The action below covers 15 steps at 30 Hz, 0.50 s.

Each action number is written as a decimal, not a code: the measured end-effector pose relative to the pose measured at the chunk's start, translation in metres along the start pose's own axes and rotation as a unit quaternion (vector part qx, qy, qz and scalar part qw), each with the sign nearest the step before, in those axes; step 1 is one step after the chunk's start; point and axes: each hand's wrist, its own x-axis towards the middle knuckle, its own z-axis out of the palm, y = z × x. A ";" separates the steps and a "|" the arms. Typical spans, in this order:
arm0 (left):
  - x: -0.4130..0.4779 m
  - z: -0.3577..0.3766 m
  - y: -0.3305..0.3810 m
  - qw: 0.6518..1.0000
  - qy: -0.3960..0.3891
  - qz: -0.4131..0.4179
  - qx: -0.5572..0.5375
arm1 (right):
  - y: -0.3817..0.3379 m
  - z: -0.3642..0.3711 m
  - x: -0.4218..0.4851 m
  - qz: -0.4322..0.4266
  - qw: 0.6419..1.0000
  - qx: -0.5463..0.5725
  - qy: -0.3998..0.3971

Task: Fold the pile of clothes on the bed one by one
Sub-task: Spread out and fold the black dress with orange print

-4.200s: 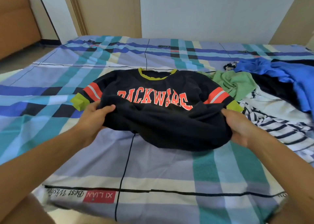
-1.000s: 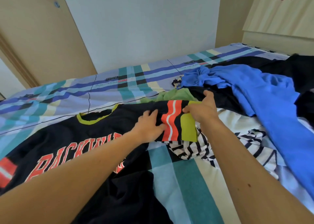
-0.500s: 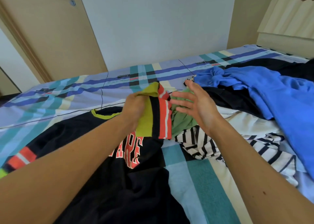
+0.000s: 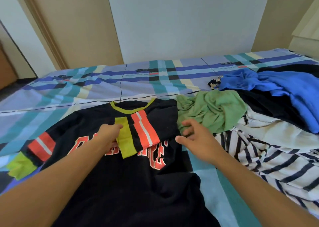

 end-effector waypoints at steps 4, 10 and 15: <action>-0.016 0.012 0.019 0.903 0.106 0.271 0.316 | 0.000 0.035 0.000 0.001 0.995 -0.086 0.041; -0.035 0.071 0.056 0.813 -0.118 0.456 0.342 | -0.002 0.035 0.001 0.016 0.968 -0.209 0.139; -0.027 0.123 0.070 0.797 -0.221 0.385 0.409 | 0.000 0.005 0.002 0.084 0.952 -0.270 0.115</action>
